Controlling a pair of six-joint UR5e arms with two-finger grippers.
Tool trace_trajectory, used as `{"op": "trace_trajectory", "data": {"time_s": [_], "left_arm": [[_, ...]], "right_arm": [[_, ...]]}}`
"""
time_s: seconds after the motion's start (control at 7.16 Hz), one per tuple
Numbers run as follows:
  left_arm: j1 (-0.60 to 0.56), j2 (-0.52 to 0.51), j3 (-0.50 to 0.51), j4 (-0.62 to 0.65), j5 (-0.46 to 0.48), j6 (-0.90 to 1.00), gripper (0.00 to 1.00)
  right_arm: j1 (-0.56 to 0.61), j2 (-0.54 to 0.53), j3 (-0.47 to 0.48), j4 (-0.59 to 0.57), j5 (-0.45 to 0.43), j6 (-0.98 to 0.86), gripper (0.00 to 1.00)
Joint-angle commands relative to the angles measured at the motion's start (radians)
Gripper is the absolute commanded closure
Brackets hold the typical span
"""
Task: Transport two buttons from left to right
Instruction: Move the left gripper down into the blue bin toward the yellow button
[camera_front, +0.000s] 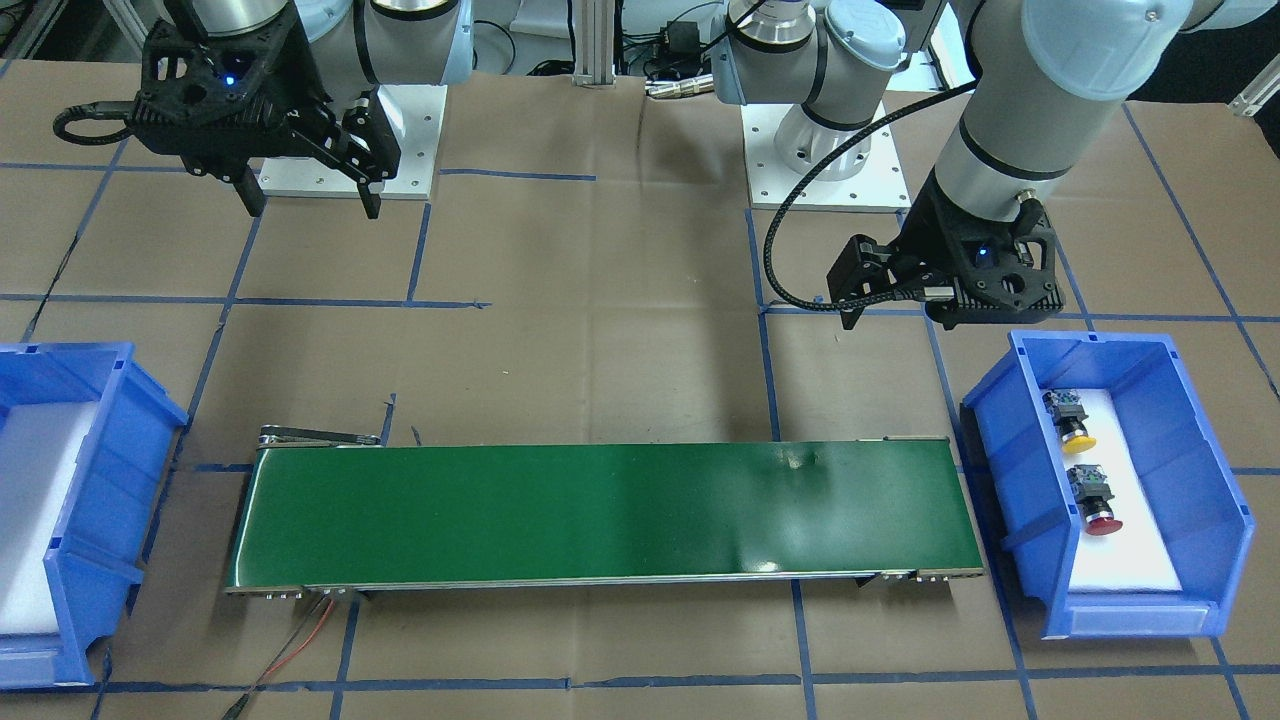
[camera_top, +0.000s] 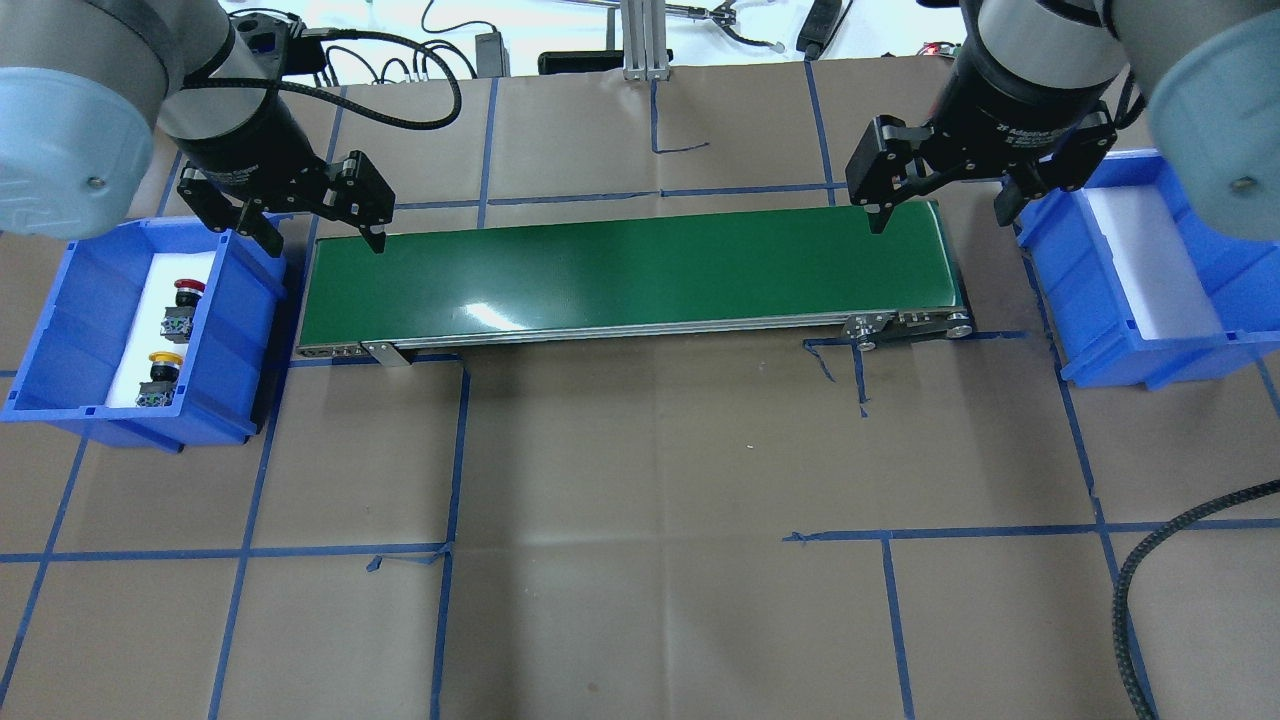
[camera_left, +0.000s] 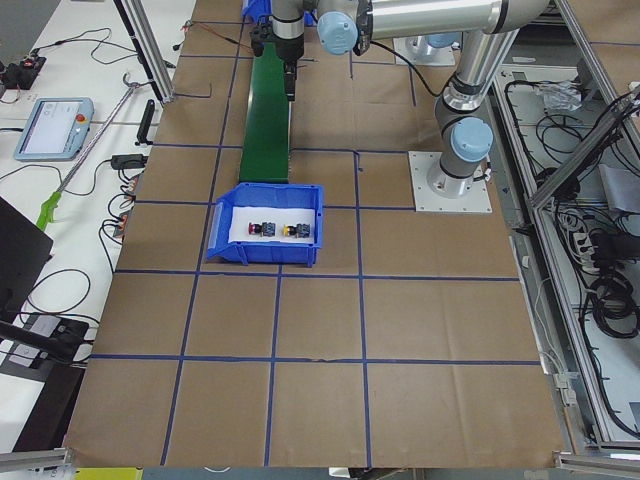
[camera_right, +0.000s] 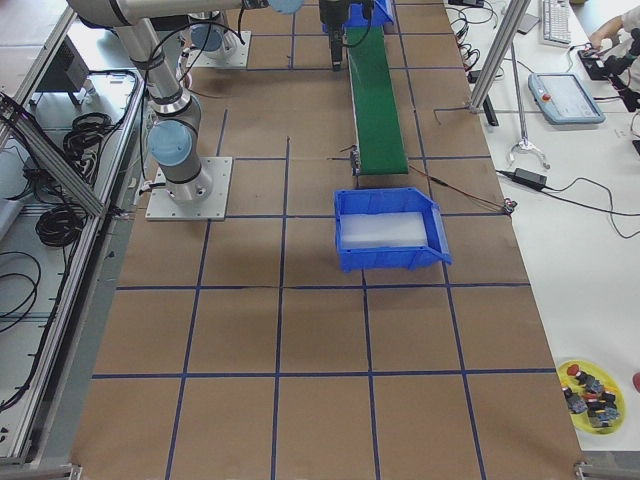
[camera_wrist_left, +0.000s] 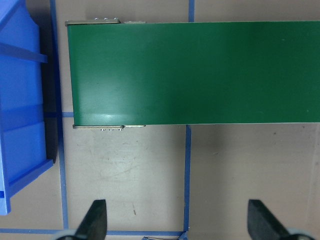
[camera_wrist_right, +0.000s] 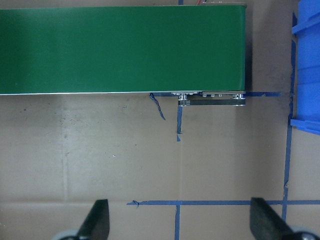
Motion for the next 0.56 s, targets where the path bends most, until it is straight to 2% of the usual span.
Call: {"op": "trace_trajectory", "data": {"time_s": [0.0,0.42], "left_arm": [[0.000,0.001,-0.002,0.000,0.001,0.001,0.01],[0.032,0.002,0.000,0.000,0.001,0.043,0.01]], "right_arm": [[-0.001,0.001,0.000,0.000,-0.002,-0.001,0.00],[0.000,0.001,-0.003,-0.006,-0.002,-0.002,0.00]]}}
